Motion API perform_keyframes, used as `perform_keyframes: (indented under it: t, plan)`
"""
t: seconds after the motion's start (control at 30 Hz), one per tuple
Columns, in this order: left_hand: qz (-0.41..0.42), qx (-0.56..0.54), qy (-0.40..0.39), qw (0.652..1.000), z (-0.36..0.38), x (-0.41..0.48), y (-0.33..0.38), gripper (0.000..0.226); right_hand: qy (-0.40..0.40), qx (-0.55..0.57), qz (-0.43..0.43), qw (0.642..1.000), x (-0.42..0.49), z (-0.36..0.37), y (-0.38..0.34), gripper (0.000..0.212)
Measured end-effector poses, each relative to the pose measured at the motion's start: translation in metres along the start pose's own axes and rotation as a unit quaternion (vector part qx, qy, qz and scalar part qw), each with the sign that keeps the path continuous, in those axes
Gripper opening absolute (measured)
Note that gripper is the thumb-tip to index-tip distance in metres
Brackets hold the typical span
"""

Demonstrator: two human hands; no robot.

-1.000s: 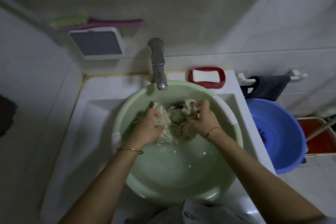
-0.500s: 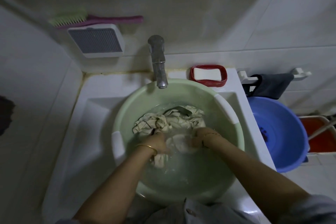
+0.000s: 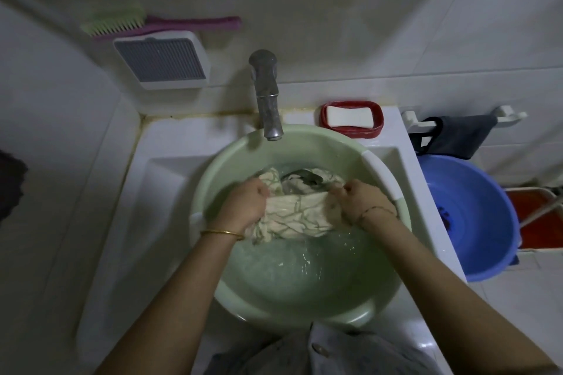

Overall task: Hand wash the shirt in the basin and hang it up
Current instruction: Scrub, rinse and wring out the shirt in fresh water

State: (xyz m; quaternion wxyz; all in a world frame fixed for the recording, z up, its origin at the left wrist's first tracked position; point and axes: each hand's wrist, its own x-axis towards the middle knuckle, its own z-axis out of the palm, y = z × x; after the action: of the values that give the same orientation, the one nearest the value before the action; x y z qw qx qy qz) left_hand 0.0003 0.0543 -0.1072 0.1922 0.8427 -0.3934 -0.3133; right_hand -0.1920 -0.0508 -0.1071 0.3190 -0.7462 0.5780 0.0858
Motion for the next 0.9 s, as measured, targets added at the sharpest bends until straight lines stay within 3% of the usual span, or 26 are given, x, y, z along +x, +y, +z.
perform_keyframes:
  t: [0.07, 0.17, 0.27, 0.37, 0.5, 0.6, 0.67, 0.73, 0.77, 0.83, 0.9]
  plan:
    - [-0.007, 0.019, -0.107, 0.994, 0.017, -0.009, 0.001, 0.019, -0.014, -0.117, 0.011, 0.993, 0.0, 0.018, 0.0, 0.036]
    - [-0.017, 0.063, -0.247, 0.967, 0.049, -0.02, 0.001, 0.064, -0.05, -0.136, 0.034, 0.989, -0.001, 0.06, 0.0, 0.058]
    - [-0.032, 0.194, -0.262, 0.945, 0.076, -0.021, -0.005, 0.095, -0.034, -0.174, -0.016, 0.984, -0.001, 0.092, 0.002, 0.076]
    - [-0.032, 0.243, -0.203, 0.948, 0.083, -0.013, -0.012, 0.082, -0.011, -0.147, -0.054, 0.988, 0.012, 0.086, 0.011, 0.074]
    - [-0.038, 0.23, -0.164, 0.959, 0.086, -0.003, -0.022, 0.065, 0.015, -0.041, 0.023, 0.999, 0.006, 0.075, -0.001, 0.082]
    - [-0.009, 0.211, -0.147, 0.966, 0.082, -0.005, -0.016, 0.054, 0.017, 0.001, 0.009, 1.0, 0.002, 0.091, -0.003, 0.078]
    - [-0.024, 0.11, -0.145, 0.983, 0.079, -0.005, -0.012, 0.056, 0.017, 0.039, 0.039, 0.998, 0.006, 0.09, -0.001, 0.076]
    - [-0.099, -0.093, -0.158, 0.978, 0.077, -0.002, -0.007, 0.042, 0.043, 0.146, 0.124, 0.981, 0.001, 0.082, -0.01, 0.065]
    - [-0.16, -0.222, -0.152, 0.95, 0.077, 0.001, -0.007, 0.035, 0.049, 0.192, 0.146, 0.969, 0.0, 0.082, -0.011, 0.06]
    - [-0.276, -0.471, -0.134, 0.827, 0.073, -0.001, 0.004, 0.019, 0.05, 0.298, 0.138, 0.943, -0.004, 0.078, -0.02, 0.055]
    - [-0.304, -0.601, -0.089, 0.734, 0.071, -0.003, 0.016, 0.025, 0.068, 0.366, 0.091, 0.924, -0.013, 0.07, -0.027, 0.039]
